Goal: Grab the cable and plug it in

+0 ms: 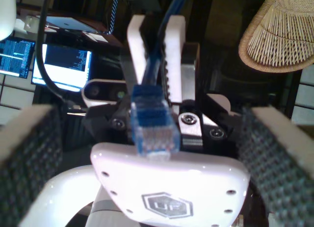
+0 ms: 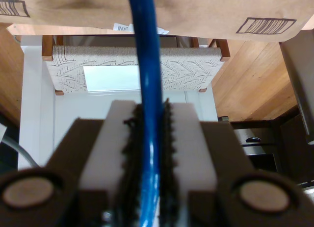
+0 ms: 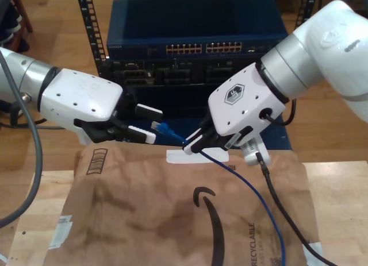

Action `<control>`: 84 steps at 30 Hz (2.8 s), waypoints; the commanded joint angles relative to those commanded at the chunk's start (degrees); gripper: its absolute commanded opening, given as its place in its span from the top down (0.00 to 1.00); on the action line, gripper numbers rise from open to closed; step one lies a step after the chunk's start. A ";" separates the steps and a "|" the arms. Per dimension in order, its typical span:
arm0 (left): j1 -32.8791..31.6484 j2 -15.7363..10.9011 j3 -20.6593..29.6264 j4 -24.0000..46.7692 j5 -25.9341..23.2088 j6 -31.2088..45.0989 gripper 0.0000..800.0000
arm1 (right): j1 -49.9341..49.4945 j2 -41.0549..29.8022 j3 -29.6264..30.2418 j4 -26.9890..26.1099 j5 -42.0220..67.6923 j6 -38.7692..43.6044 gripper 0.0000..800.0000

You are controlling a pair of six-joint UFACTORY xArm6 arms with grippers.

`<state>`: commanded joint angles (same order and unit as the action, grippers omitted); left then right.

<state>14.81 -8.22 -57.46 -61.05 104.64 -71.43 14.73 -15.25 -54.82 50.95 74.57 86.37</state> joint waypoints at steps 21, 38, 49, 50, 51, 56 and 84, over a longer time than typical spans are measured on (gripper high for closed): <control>0.09 -0.62 0.44 0.00 -0.09 0.70 0.59 | 0.00 1.41 -0.09 0.09 -0.18 -0.09 0.97; 0.09 -0.62 1.32 0.00 -0.70 1.05 0.63 | -0.18 1.41 -0.18 0.09 -0.18 0.00 0.97; 0.09 -0.70 3.52 0.00 -3.25 3.16 0.77 | -0.18 1.41 -0.18 0.09 -0.18 0.00 0.97; 0.09 -0.70 3.52 -0.09 -3.25 3.08 0.77 | -0.18 1.41 -0.18 0.09 -0.18 0.00 0.97; 0.09 -0.70 3.52 -0.09 -3.25 3.08 0.75 | -0.18 1.41 -0.18 0.09 -0.18 0.00 0.97; 0.09 -0.70 3.43 -0.09 -2.90 3.08 0.68 | -0.09 1.49 -0.09 0.09 -0.18 0.00 0.97; 0.18 -0.97 3.60 -2.29 -3.16 3.08 0.94 | 0.00 1.76 -0.09 0.09 -0.18 -0.09 0.92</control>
<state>14.99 -9.19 -53.86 -63.34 101.47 -68.35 14.73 -13.49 -54.91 51.03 74.40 86.29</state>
